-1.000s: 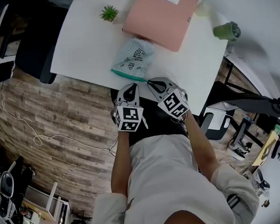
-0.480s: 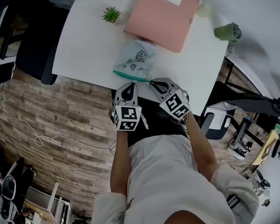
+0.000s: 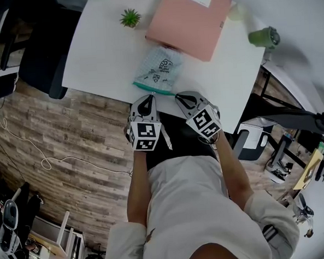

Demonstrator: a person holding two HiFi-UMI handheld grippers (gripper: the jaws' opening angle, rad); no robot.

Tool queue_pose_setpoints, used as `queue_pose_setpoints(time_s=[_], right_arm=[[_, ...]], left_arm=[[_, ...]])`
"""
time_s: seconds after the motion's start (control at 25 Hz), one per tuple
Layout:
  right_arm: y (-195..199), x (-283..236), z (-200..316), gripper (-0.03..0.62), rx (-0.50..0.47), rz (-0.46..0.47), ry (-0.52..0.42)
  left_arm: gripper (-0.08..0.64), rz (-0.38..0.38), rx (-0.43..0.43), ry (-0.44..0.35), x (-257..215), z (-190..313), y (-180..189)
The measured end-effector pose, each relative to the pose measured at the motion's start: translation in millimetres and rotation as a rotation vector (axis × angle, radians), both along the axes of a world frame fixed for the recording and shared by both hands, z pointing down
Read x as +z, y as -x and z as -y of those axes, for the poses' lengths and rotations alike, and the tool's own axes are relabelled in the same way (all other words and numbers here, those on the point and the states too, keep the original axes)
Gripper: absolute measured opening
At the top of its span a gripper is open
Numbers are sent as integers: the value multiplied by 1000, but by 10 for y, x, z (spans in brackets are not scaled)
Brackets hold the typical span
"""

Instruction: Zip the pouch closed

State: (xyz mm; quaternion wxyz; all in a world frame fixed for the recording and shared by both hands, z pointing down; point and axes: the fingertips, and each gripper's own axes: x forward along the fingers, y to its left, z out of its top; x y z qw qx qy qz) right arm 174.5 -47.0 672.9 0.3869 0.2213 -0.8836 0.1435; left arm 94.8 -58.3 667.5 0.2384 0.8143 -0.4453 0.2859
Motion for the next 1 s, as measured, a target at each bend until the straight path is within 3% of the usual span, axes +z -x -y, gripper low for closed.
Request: queue_pose_setpoints(time_s=[1.0], right_arm=[[-84, 38, 29, 17, 67, -33, 9]], left_arm=[[-3, 41, -42, -9, 3, 211, 534]])
